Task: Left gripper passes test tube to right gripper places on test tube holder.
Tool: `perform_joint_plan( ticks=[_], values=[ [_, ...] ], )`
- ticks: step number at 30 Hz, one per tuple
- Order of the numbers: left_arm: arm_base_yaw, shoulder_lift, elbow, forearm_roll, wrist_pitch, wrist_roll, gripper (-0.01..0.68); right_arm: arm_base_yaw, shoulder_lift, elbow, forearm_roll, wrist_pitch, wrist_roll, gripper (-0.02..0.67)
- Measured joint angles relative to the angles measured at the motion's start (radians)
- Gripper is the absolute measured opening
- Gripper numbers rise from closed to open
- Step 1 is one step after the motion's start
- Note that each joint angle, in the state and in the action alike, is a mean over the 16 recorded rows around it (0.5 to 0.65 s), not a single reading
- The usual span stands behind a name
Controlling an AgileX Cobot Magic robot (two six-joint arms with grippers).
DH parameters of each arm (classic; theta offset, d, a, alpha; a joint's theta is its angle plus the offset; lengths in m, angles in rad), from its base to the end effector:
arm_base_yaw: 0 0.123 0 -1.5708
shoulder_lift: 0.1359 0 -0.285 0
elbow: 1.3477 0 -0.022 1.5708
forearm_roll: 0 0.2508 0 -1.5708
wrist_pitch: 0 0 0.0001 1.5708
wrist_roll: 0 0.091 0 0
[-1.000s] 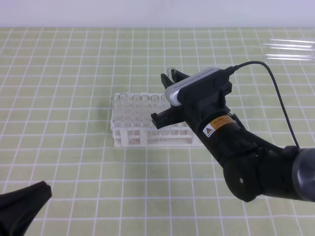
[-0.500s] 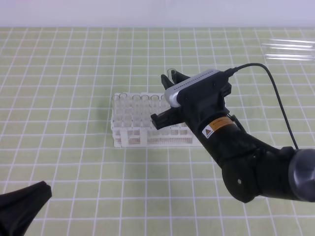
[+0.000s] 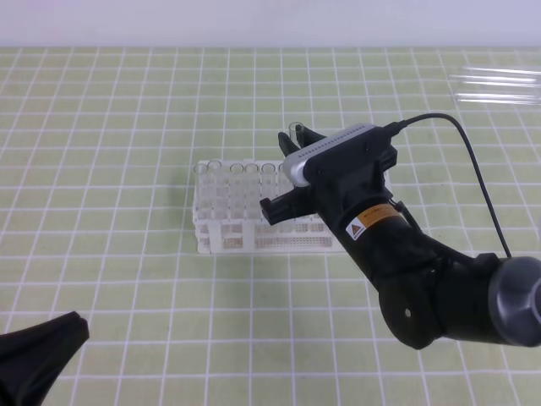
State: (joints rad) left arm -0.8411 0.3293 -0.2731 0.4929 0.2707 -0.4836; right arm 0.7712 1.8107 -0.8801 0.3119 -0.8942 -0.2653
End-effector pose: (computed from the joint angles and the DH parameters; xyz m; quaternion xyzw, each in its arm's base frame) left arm 0.0643 -0.0546 0.2618 0.2779 0.7249 -0.2133 0.5930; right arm 0.2849 0.2466 0.2177 -0.2027 0.6679 0.1667 0.6965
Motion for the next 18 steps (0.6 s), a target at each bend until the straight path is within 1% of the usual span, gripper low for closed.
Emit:
perform_joint_plan(
  ticks=[8, 18],
  values=[
    [0.000, 0.000, 0.000, 0.000, 0.000, 0.000, -0.002, -0.001, 0.000, 0.000, 0.001, 0.003, 0.001, 0.112],
    [0.000, 0.002, 0.000, 0.002, 0.008, 0.000, -0.002, -0.002, 0.000, 0.002, 0.013, 0.006, 0.004, 0.155]
  ],
)
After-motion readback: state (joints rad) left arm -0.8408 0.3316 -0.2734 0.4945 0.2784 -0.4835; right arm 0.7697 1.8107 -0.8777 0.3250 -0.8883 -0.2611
